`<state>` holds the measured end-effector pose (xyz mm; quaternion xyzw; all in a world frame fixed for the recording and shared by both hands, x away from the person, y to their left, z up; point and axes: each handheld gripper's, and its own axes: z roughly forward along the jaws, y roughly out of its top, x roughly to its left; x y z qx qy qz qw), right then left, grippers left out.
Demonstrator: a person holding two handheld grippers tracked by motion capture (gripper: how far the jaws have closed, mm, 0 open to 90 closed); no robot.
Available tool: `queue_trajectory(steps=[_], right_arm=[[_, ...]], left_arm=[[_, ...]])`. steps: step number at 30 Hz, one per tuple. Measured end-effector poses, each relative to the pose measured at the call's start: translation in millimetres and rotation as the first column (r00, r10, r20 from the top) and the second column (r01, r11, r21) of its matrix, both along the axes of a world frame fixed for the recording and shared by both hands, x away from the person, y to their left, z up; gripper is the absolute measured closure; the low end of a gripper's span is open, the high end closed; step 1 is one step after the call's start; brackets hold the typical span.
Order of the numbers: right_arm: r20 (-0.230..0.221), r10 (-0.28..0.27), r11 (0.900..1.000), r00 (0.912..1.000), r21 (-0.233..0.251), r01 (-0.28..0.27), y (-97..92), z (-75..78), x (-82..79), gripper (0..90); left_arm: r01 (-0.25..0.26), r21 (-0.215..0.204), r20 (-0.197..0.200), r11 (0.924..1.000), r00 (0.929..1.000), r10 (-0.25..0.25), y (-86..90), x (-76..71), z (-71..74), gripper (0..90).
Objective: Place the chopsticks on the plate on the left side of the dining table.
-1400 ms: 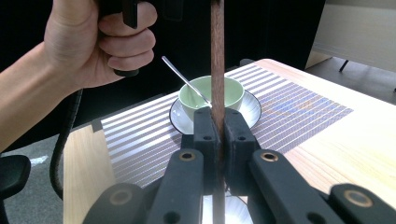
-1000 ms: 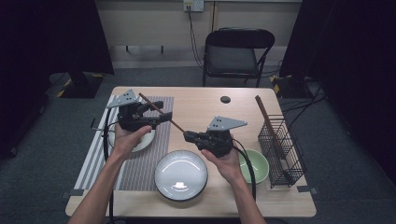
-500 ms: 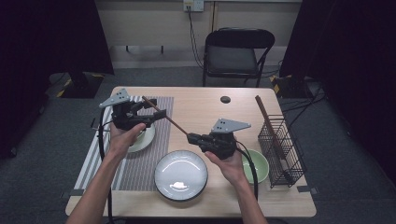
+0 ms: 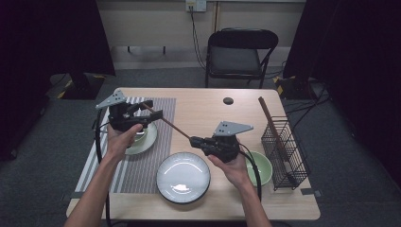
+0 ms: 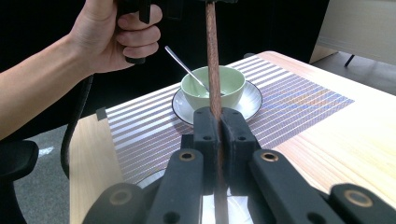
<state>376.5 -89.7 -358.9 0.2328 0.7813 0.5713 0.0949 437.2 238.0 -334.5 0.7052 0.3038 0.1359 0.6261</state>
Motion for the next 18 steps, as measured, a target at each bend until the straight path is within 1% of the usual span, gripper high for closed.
queue_trajectory(steps=[2,4,6,7,8,13,14,16,17,18], right_arm=[[0.006,-0.003,1.0,1.0,-0.003,0.003,-0.9,1.4,-0.5,85.8],[0.012,-0.003,1.0,0.9999,0.001,0.003,-1.5,2.4,-0.9,85.7],[0.012,-0.005,1.0,0.9999,-0.005,0.005,-1.7,2.6,-1.4,85.7],[0.011,-0.006,1.0,0.9999,-0.005,0.006,-2.0,2.5,-1.5,85.7],[0.011,-0.005,1.0,0.9999,-0.003,0.005,-2.7,2.3,-1.3,85.7],[0.009,-0.009,1.0,0.9999,-0.002,0.009,-4.2,3.1,-1.3,85.7],[0.007,-0.008,1.0,0.9999,-0.005,0.008,-5.2,3.7,-1.0,85.7],[0.004,-0.012,0.9999,0.9999,-0.006,0.012,-6.1,4.0,-0.9,85.7],[0.004,-0.011,0.9999,0.9999,-0.005,0.011,-6.6,4.2,-0.9,85.7],[0.005,-0.012,0.9999,0.9999,-0.003,0.012,-7.1,4.3,-0.8,85.7]], left_arm=[[-0.001,-0.001,0.001,1.0,1.0,0.001,0.7,0.4,-0.5,29.0],[0.001,0.007,0.002,1.0,1.0,-0.001,0.9,-0.2,-0.8,29.1],[-0.001,0.007,-0.002,1.0,1.0,0.001,0.0,-0.6,-1.8,29.3],[0.001,0.015,0.001,0.9999,1.0,-0.001,0.2,-0.4,-2.3,29.4],[0.0,0.015,-0.006,0.9999,1.0,0.0,-0.5,-0.7,-3.0,29.8],[0.002,0.013,-0.01,0.9999,0.9999,-0.002,-1.0,-0.8,-6.1,30.9],[0.003,0.015,-0.018,0.9999,0.9998,-0.003,-1.7,-0.1,-7.9,30.9],[0.004,0.031,-0.012,0.9995,0.9999,-0.003,-1.6,0.4,-8.9,30.9],[0.003,0.027,-0.018,0.9996,0.9998,-0.002,-2.3,0.2,-9.7,30.9],[0.002,0.034,-0.017,0.9994,0.9998,-0.002,-2.2,0.4,-10.0,30.9]])
